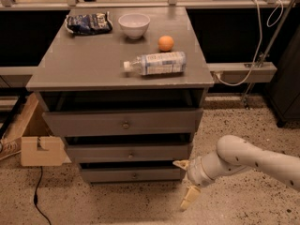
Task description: Open bottom drawer
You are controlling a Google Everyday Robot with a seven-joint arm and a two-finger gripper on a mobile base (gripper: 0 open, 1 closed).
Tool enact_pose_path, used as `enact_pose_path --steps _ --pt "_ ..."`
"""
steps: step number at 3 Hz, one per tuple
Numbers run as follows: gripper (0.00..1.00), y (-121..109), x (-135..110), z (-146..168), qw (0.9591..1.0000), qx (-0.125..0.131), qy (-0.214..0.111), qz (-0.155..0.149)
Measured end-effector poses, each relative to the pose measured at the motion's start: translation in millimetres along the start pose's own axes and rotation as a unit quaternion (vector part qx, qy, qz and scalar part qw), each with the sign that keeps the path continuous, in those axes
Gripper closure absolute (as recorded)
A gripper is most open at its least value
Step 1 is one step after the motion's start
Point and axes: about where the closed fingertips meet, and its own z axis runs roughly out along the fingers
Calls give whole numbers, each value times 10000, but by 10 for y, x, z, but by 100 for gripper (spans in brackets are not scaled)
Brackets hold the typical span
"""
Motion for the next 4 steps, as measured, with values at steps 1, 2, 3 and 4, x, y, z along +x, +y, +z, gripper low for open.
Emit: enact_pose_path --steps 1,2,3,4 --pt "0 2 13 20 10000 -20 -25 14" --pt "0 -110 265 315 9999 -148 7 23" --pt "0 -335 726 836 9996 -242 90 -111" --pt "0 -519 1123 1252 9995 -237 153 -138"
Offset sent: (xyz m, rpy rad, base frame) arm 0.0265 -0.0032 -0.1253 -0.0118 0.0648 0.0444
